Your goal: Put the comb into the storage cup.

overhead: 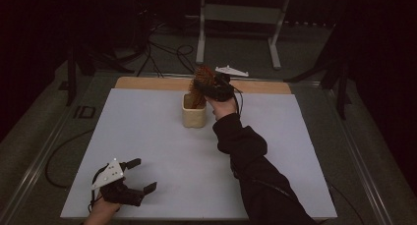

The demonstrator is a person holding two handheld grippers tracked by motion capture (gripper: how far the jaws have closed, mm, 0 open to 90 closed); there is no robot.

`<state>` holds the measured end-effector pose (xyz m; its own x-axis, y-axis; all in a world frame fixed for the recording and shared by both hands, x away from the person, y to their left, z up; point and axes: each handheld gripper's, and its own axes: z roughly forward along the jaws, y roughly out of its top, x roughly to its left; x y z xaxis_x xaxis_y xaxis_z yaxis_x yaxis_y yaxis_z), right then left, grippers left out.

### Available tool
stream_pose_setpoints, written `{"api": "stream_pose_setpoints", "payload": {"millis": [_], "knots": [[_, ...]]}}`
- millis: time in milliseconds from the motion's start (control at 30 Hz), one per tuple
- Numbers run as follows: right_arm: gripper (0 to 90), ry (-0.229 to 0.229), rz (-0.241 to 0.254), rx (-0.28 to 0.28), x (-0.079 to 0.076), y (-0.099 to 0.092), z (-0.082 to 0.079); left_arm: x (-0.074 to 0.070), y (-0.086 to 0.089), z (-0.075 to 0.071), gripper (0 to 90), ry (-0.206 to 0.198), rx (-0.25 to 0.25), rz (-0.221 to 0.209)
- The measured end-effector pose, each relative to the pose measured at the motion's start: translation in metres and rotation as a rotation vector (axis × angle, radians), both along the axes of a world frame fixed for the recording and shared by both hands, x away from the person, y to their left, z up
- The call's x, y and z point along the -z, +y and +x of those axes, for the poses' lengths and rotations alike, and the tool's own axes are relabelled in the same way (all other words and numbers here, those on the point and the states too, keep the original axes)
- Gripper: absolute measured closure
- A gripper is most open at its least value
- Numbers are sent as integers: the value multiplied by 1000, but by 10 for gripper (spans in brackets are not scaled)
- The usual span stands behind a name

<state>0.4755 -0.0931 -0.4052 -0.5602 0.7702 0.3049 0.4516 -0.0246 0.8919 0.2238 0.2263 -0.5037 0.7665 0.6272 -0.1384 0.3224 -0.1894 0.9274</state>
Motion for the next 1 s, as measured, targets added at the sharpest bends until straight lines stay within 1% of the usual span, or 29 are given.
{"api": "stream_pose_setpoints", "payload": {"millis": [200,300,500,700,733,833,900,933,967,1000], "knots": [[473,8,-3,1,1,-4,2,0,0,0,0,1,0,-1],[467,14,0,2,3,-7,3,1,0,0,0,3,-1,1],[457,30,9,3,6,-13,6,1,1,1,0,6,-5,-8],[429,27,-5,-7,5,-12,7,1,1,1,0,5,-1,-7],[410,21,-13,-6,4,-12,6,1,1,1,0,5,-2,-9],[316,5,-23,-13,3,-12,6,1,1,1,0,5,-3,-10],[252,10,-19,-25,3,-13,8,1,1,1,0,5,-2,-9],[252,10,-19,-25,3,-13,8,1,1,1,0,5,-2,-9],[218,12,-20,-20,3,-13,8,1,1,1,0,7,-1,-10],[152,21,-5,-45,4,-15,9,1,1,1,0,6,-2,-8]]}}
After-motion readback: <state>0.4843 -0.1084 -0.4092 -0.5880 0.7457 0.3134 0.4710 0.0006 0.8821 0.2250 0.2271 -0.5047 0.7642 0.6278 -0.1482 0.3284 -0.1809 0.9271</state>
